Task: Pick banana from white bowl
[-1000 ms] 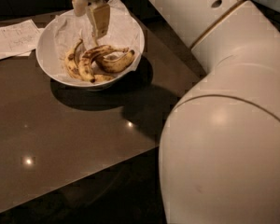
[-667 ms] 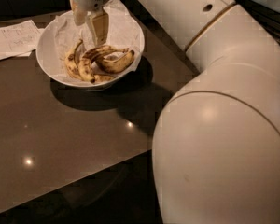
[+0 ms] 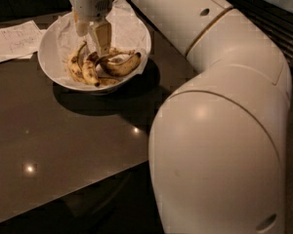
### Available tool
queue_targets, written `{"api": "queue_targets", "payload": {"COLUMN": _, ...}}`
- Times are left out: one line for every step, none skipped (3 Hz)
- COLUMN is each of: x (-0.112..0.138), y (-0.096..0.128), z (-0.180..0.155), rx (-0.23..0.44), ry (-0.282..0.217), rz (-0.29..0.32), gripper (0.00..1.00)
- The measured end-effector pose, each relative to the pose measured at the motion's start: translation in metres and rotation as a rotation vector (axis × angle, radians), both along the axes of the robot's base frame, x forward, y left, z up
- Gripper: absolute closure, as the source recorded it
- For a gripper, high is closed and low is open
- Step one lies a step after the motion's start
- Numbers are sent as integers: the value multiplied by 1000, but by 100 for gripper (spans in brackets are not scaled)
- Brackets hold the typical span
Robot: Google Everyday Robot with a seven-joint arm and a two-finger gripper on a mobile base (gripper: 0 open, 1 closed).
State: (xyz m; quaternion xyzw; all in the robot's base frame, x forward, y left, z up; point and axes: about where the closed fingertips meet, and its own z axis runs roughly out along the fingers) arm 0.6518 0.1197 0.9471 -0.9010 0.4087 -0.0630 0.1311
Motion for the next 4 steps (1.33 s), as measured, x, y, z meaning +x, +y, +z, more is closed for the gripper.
{"api": "queue_targets", "payload": {"x": 2, "y": 1, "z": -11, "rx": -9, "ry": 16, "rz": 5, "gripper": 44}}
{"api": "queue_targets", "payload": {"x": 4, "y": 1, "z": -22, "rx": -16, "ry": 36, "rz": 3, "gripper": 42}}
{"api": "queue_targets", "payload": {"x": 7, "y": -1, "z": -32, "rx": -20, "ry": 57, "rz": -2, "gripper": 40}}
{"api": "queue_targets", "payload": {"x": 10, "y": -4, "z": -40, "rx": -23, "ry": 71, "rz": -7, "gripper": 41}}
